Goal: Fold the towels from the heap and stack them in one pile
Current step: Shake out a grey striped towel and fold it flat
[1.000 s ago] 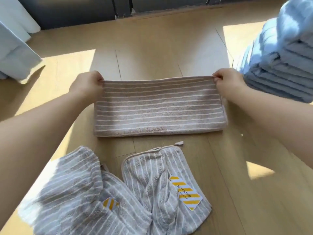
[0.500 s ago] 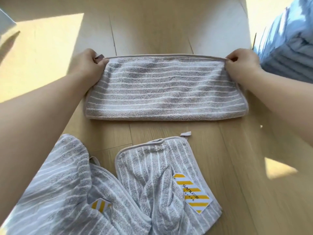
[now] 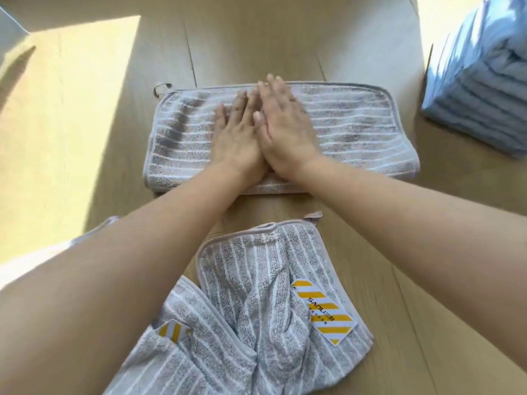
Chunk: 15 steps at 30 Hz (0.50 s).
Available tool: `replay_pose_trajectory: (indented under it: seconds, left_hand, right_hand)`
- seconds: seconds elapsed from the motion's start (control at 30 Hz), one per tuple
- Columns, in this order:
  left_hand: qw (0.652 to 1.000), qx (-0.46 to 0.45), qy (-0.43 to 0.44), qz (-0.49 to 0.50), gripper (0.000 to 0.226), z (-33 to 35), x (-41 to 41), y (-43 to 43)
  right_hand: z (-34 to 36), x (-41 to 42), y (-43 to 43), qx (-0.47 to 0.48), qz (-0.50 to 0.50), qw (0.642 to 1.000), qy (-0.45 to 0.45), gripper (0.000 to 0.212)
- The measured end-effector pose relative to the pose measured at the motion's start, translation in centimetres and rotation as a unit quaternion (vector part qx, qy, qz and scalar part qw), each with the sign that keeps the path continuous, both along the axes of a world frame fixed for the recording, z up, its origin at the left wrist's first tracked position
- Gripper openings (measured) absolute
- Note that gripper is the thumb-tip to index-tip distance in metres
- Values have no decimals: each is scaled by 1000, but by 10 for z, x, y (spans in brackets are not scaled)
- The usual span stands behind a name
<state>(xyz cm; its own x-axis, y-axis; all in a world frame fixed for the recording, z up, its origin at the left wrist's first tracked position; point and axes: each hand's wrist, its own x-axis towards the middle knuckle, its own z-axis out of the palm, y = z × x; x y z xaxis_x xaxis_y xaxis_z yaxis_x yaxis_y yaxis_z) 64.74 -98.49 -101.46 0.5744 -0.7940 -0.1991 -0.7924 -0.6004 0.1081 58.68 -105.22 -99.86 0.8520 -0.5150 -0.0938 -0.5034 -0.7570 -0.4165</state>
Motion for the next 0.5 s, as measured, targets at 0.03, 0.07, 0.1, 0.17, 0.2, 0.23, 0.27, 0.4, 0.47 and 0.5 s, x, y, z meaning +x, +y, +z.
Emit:
replay_pose_trajectory:
  seconds: [0.03, 0.07, 0.1, 0.17, 0.2, 0.23, 0.27, 0.4, 0.47, 0.5]
  left_hand:
    - [1000, 7, 4, -7, 60, -5, 0, 0]
    - [1000, 4, 7, -9, 58, -9, 2, 1]
    - [1000, -3, 7, -8, 57, -11, 5, 3]
    - [1000, -8, 3, 16, 56, -11, 16, 8]
    - [999, -11, 3, 41, 57, -11, 24, 12]
    - [998, -13, 4, 65, 57, -9, 33, 16]
    - [996, -15, 6, 84, 57, -9, 42, 21]
    - [989, -12, 6, 148, 56, -9, 69, 46]
    - [984, -13, 9, 179, 54, -9, 75, 56]
    - [983, -11, 9, 183, 53, -8, 77, 58]
  right_hand:
    - [-9, -2, 0, 3, -5, 1000, 29, 53]
    - [-15, -5, -3, -11, -9, 998, 56, 54]
    - [-21, -11, -9, -34, -10, 996, 78, 56]
    - [-25, -23, -25, -66, -19, 992, 106, 57]
    - [-25, -30, -33, -72, -34, 990, 114, 57]
    - [-24, -37, -42, -77, -53, 988, 121, 58]
    - [-24, -45, -50, -80, -75, 985, 130, 58]
    - [-27, -75, -75, -79, -157, 973, 149, 60]
    - [-28, -85, -81, -81, -178, 970, 144, 61]
    - [-29, -86, -82, -81, -182, 970, 141, 61]
